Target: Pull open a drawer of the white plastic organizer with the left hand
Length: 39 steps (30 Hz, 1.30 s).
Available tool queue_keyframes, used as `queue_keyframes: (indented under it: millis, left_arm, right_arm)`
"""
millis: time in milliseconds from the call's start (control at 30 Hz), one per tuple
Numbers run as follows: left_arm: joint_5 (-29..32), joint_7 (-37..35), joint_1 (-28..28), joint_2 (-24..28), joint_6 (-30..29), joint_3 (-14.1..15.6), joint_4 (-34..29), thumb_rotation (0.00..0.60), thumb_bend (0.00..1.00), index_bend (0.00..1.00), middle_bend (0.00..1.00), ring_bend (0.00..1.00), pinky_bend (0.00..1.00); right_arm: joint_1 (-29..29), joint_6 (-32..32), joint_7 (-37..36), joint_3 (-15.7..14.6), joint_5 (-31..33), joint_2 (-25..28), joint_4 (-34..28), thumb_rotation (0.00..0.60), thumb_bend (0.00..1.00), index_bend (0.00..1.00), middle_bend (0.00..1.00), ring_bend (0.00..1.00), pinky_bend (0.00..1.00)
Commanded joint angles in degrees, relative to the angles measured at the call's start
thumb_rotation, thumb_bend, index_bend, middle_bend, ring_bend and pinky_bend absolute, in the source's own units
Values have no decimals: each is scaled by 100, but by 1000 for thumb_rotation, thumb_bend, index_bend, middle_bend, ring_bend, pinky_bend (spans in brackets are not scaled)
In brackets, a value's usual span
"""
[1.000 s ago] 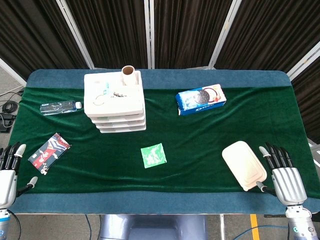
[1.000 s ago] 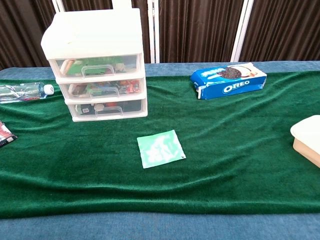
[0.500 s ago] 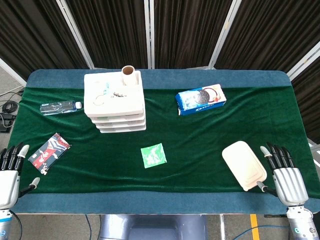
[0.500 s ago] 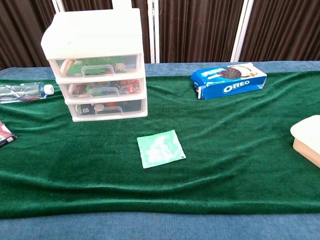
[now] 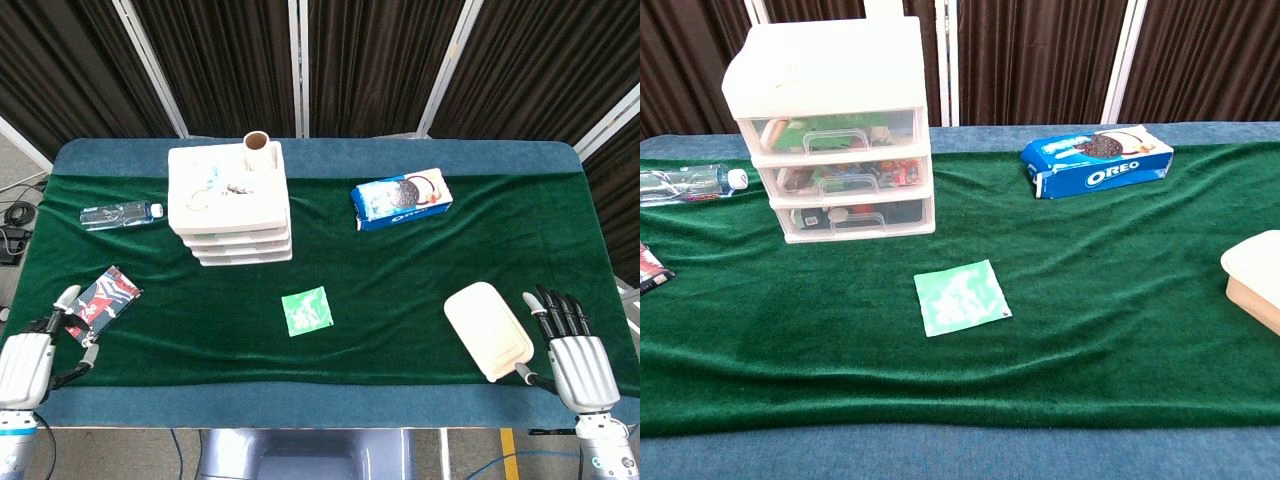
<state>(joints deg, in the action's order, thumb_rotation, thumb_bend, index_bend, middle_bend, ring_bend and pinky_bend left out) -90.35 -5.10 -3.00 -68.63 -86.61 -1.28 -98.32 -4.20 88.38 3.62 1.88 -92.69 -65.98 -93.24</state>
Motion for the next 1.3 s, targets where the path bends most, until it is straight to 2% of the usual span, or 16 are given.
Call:
queue_keyframes:
  millis: [33,233,600,733,1000,1300]
  left_arm:
    - [0,-1436,-522,253,920,85,-283,600,614,0,804,663,557]
    - [267,-2665,-1179,366,2003,-15,-427,600,715,0,828,688,579]
    - [1138,-2986,-1869,16,2867,-506,-530,600,734,0,828,691,580]
    - [1402,-2866,-2028,-115,2999,-656,-527,600,741,0,829,691,583]
    - [2494,-2234,-2511,-688,3385,-1062,-285,600,747,0,829,692,585]
    - [3259,-1664,-2867,-1004,3590,-1277,-217,600,753,0,829,694,586]
  right_arm:
    - [-5,-12,11,5,12,-2,-3,600,18,5,0,0,0]
    - [-1,-12,-49,19,41,12,-1,600,18,13,0,0,0]
    - [5,2,-219,39,67,81,-17,600,18,19,0,0,0]
    - [8,11,-272,50,78,104,-19,600,18,21,0,0,0]
    - [23,51,-468,71,90,183,-42,600,18,21,0,0,0]
    - [32,85,-685,91,93,263,-47,600,18,21,0,0,0]
